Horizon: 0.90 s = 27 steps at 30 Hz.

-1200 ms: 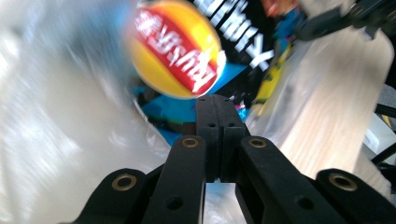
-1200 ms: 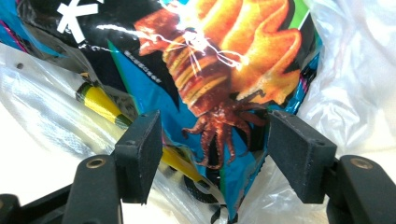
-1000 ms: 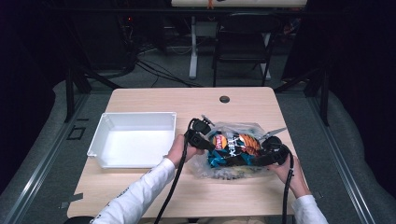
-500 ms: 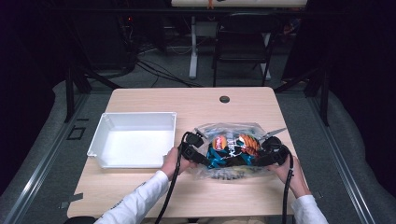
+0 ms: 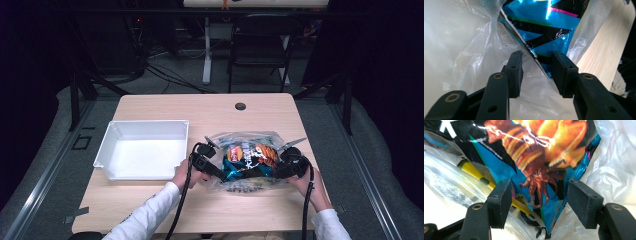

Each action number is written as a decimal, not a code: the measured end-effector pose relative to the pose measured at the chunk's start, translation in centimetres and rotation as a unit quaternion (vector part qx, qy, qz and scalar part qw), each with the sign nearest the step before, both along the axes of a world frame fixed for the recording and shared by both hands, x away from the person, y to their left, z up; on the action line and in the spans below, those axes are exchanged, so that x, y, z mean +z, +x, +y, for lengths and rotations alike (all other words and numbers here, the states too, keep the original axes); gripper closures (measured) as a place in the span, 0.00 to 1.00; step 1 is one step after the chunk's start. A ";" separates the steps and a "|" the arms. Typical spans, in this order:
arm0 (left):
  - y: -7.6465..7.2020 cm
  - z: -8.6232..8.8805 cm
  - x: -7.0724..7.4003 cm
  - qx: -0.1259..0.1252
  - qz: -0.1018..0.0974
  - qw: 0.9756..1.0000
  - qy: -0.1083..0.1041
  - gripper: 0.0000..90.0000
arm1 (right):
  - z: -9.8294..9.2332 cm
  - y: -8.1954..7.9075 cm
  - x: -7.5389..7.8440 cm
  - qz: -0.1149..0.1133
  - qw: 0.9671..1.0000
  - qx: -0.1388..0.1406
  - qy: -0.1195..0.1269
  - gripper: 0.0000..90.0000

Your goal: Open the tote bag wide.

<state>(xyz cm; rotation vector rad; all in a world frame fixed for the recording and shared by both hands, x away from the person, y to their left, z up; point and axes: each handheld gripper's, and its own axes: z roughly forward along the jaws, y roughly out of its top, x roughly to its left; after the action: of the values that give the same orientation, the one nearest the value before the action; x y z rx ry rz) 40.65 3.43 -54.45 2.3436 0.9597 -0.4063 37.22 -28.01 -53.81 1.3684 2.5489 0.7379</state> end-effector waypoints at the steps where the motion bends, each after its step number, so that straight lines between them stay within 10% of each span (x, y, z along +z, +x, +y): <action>1: 0.0 0.0 -0.1 0.007 -0.002 1.000 0.000 0.70 | 0.0 0.0 -0.1 0.000 1.000 -0.001 0.000 0.41; 9: 0.0 -0.8 -1.1 0.014 0.003 1.000 -0.010 1.00 | 0.2 0.1 -0.3 0.004 1.000 0.004 -0.004 0.45; 19: -0.1 -1.0 0.6 0.010 -0.033 0.999 -0.012 1.00 | -0.1 0.0 -0.2 -0.004 1.000 -0.004 -0.003 0.52; 27: 0.2 -1.5 3.9 0.004 -0.050 0.998 -0.041 1.00 | 2.0 -1.4 2.3 -0.075 0.997 0.033 0.005 0.35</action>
<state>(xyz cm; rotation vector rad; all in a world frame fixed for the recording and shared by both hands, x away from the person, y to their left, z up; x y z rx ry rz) 40.84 1.92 -50.59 2.2621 0.8889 -0.3169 35.78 -25.98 -51.51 1.1884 2.4876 0.8327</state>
